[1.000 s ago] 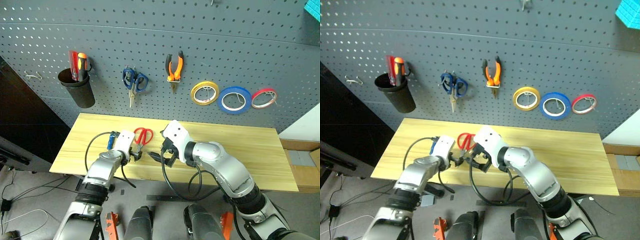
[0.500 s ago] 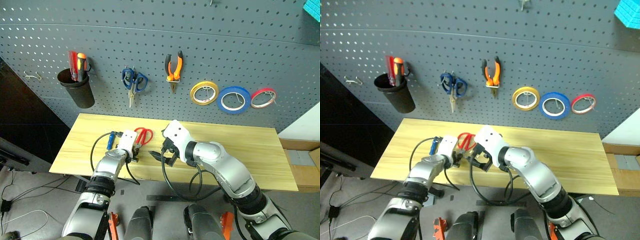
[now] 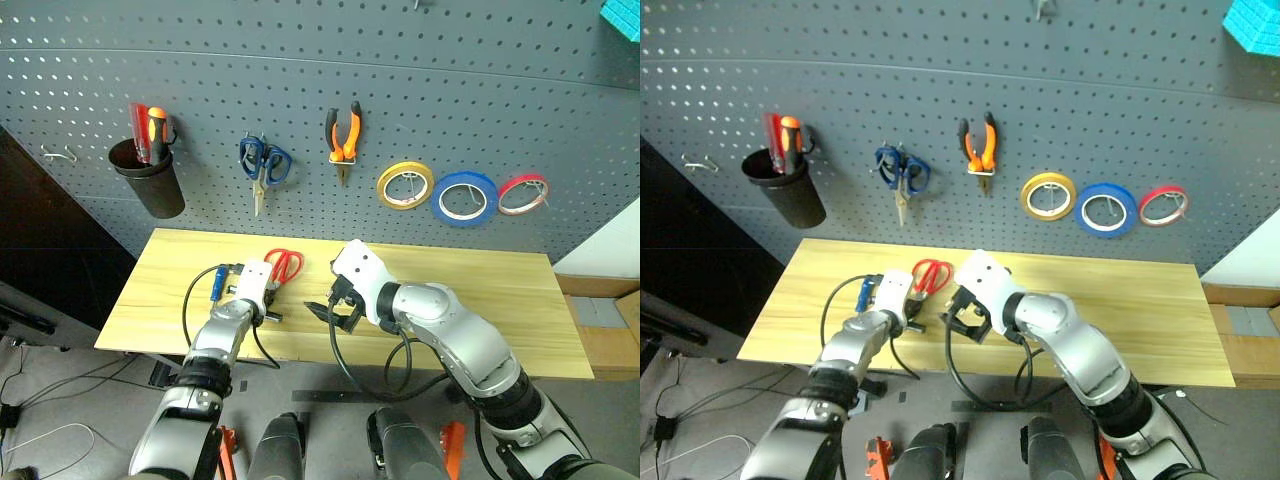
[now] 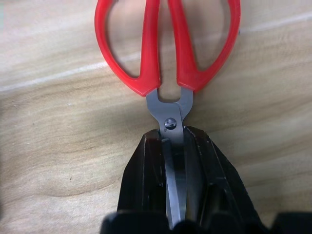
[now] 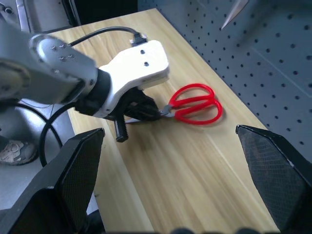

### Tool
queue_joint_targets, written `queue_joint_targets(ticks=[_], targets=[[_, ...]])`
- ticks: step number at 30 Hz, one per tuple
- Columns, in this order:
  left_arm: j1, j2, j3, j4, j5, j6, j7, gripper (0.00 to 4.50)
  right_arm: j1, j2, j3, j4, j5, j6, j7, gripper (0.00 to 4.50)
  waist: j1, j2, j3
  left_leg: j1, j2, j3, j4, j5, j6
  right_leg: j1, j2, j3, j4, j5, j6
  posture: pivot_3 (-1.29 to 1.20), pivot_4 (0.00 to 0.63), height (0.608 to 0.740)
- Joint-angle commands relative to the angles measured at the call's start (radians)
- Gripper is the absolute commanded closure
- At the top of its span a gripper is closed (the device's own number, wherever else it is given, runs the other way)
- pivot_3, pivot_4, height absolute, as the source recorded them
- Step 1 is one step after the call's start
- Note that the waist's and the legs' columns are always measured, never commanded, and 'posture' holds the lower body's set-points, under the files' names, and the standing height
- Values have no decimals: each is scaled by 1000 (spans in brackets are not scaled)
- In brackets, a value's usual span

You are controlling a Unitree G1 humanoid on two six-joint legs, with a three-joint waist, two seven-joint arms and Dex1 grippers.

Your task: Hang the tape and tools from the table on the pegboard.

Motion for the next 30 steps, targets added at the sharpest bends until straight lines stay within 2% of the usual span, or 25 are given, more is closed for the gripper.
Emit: queue_joint_targets(ticks=[1,7,13,18,21,30], targets=[[94,34,37,-170,-24,-75,-42,4262,9,-36,-34,-102,38,3,38,0,-1,0,0,0,0,0,0,0,0,0,0,0,0,0,0,-69,206,740],[356,89,111,-446,-35,-267,-66,4262,24,-119,-99,-167,70,0,66,0,-5,1,1,0,1,0,-1,0,0,0,0,1,-1,0,0,-65,206,740],[500,121,190,-627,21,-390,-14,4262,35,-173,-186,-198,127,-44,117,0,3,1,1,0,9,3,0,0,0,1,0,1,-5,-2,2,-56,200,740],[521,143,234,-808,31,-402,-3,4262,36,-215,-202,-194,161,-61,151,0,3,1,1,0,10,5,-1,0,0,1,2,1,-6,-3,4,-43,191,740],[504,143,237,-843,40,-404,3,4262,28,-218,-201,-183,169,-75,157,0,3,1,1,0,11,5,-1,0,0,1,2,1,-6,-3,4,-34,186,740],[364,167,215,-799,52,-424,-32,4262,-38,-170,-249,-128,194,-120,124,0,2,1,1,0,11,5,-1,0,0,1,3,1,-6,-3,4,-46,191,740]])
